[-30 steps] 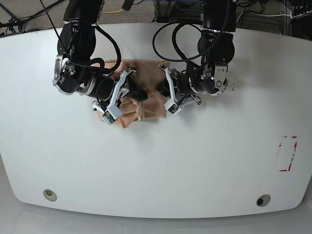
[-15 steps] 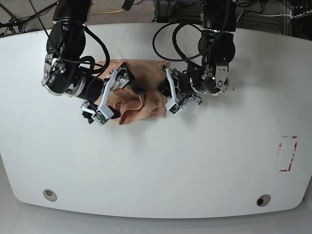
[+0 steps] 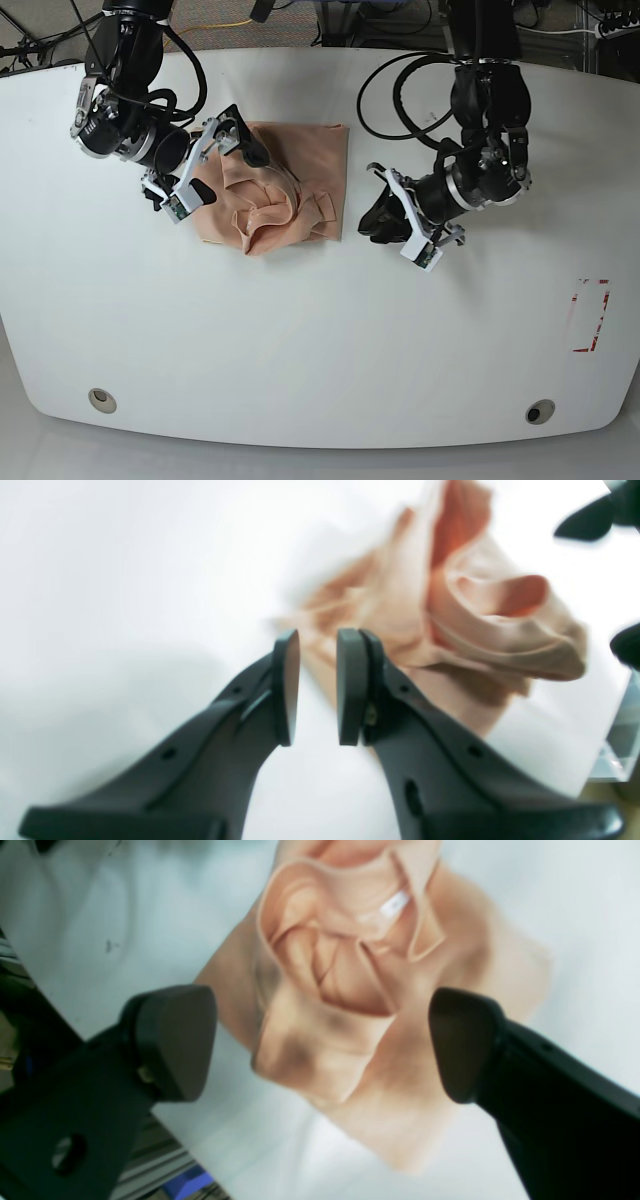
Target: Fold the T-shirt properly
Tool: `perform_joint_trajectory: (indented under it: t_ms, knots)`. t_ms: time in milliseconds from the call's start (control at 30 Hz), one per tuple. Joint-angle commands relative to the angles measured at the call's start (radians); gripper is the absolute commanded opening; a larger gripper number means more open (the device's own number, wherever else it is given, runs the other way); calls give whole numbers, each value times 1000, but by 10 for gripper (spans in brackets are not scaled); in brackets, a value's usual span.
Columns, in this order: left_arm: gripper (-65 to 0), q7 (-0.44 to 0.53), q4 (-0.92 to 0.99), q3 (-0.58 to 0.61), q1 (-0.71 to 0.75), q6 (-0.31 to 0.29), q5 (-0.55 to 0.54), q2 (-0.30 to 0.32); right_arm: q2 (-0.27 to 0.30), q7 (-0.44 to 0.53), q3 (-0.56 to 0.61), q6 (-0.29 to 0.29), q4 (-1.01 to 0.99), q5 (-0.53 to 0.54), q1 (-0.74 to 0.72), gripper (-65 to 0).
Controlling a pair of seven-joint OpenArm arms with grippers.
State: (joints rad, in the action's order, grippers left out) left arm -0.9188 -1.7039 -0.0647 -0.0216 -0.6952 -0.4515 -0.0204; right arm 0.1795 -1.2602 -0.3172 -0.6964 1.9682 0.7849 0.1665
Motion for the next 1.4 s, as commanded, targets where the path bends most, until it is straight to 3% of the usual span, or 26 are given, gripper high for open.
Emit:
perform_joint_trajectory:
  t_ms: [0,133,333,567,733,900,1100,1267,1367]
  knots:
    - [-542,16,-60,1,12,-3,-46,43,8,17,-3,-2,-5,20,17,0]
    - [-542,16,-77,-31,22,-3,-79,102,-27,17,63,-2,-51,12,20,0]
    - [-542,16,-78,-163,64,-3,-161,155,-61,17,250,-2,-57,12,20,0]
    - [-542,16,-75,-232,67,-3,-180,231,-104,18,385,-2,-57,12,0,0]
    - [-542,16,-77,-234,74,-3,-180,262,-99,33,316,-2,-25,12,-6,0]
    - [-542,16,-77,-235,84,-3,-178,262,-30,35,198,-2,-10,15,-34,0]
    - [-542,16,-77,-235,93,-3,-178,259,30,35,168,-2,-80,12,-72,0]
    - [-542,16,-77,-235,108,-3,-178,257,27,40,169,-2,-175,12,-124,0]
    - [-542,16,-77,-235,110,-3,-178,257,-7,38,174,-2,-211,17,-176,0]
